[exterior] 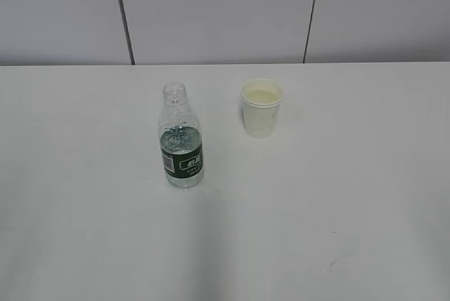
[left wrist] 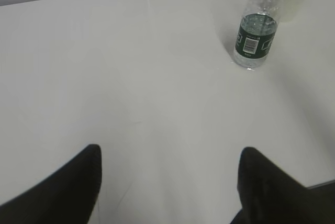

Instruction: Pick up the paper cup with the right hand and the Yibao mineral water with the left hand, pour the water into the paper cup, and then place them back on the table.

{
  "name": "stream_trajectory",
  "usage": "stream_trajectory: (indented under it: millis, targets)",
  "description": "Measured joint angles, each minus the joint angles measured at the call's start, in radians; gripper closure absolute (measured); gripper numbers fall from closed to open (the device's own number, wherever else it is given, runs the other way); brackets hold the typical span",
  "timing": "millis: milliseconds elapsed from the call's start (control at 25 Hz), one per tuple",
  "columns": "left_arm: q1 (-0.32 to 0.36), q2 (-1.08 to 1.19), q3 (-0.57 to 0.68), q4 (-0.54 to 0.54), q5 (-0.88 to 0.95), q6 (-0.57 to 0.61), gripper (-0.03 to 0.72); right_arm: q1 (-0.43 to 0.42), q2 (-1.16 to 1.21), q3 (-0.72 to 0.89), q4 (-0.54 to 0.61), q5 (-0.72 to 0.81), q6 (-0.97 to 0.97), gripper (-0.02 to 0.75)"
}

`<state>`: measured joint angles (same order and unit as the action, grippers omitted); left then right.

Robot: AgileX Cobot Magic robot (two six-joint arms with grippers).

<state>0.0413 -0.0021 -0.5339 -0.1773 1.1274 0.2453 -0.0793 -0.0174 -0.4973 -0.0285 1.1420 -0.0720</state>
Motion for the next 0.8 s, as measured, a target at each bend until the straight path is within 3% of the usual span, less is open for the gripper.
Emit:
stream_trajectory:
  millis: [800]
  targets:
    - [0.0, 0.0, 0.0, 0.0, 0.0, 0.0, 0.189, 0.0, 0.0, 0.0, 0.0, 0.0, 0.0, 0.15]
